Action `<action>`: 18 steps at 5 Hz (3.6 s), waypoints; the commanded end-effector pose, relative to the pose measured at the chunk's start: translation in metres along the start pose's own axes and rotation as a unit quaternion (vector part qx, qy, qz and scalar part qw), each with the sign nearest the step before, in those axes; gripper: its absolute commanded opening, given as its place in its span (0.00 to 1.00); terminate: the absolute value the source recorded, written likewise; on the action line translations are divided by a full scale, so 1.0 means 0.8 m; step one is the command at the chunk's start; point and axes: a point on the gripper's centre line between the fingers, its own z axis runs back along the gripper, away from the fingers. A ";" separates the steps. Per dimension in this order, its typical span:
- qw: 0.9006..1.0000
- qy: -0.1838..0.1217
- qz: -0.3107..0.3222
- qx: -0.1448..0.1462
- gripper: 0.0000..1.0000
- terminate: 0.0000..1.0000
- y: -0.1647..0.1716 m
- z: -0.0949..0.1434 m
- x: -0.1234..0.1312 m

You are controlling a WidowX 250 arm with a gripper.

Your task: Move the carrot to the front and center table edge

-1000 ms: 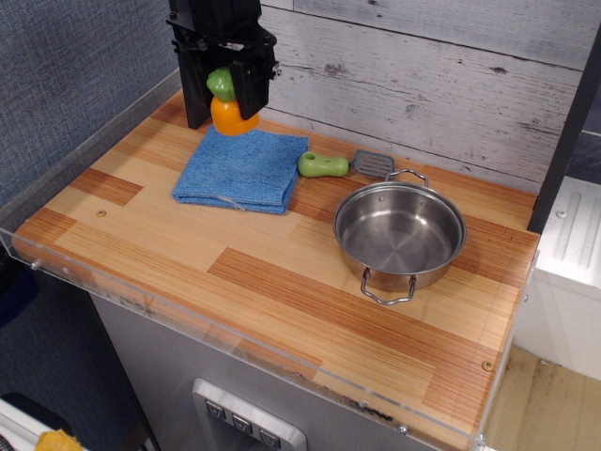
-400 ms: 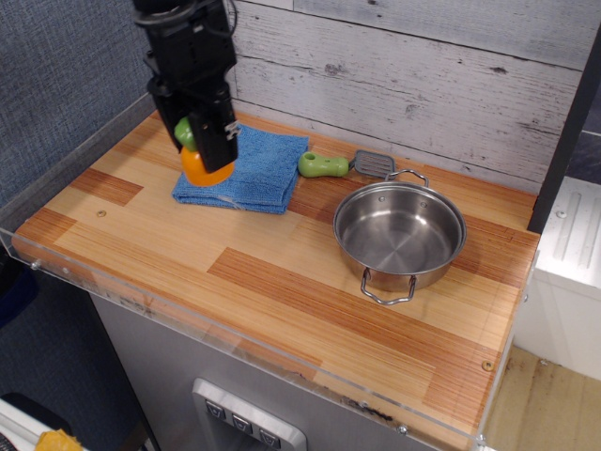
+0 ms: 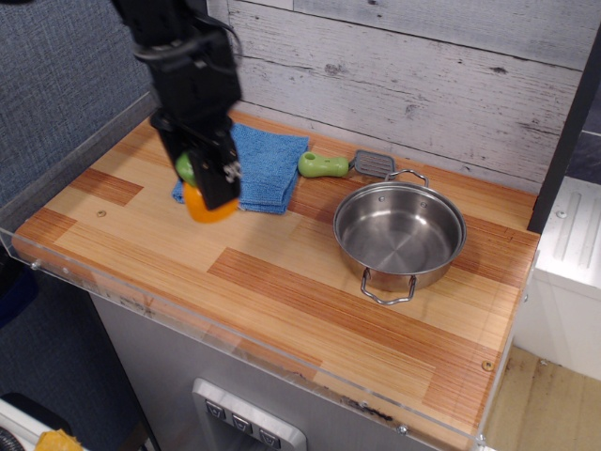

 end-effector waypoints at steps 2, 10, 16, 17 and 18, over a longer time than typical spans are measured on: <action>0.998 0.019 -0.045 0.033 0.00 0.00 -0.014 -0.028 -0.005; 0.998 0.007 -0.066 -0.013 1.00 0.00 -0.005 -0.066 -0.013; 0.994 -0.089 -0.056 0.010 1.00 0.00 -0.015 0.067 -0.024; 0.994 -0.089 -0.056 0.010 1.00 0.00 -0.015 0.067 -0.024; 0.994 -0.089 -0.056 0.010 1.00 0.00 -0.015 0.067 -0.024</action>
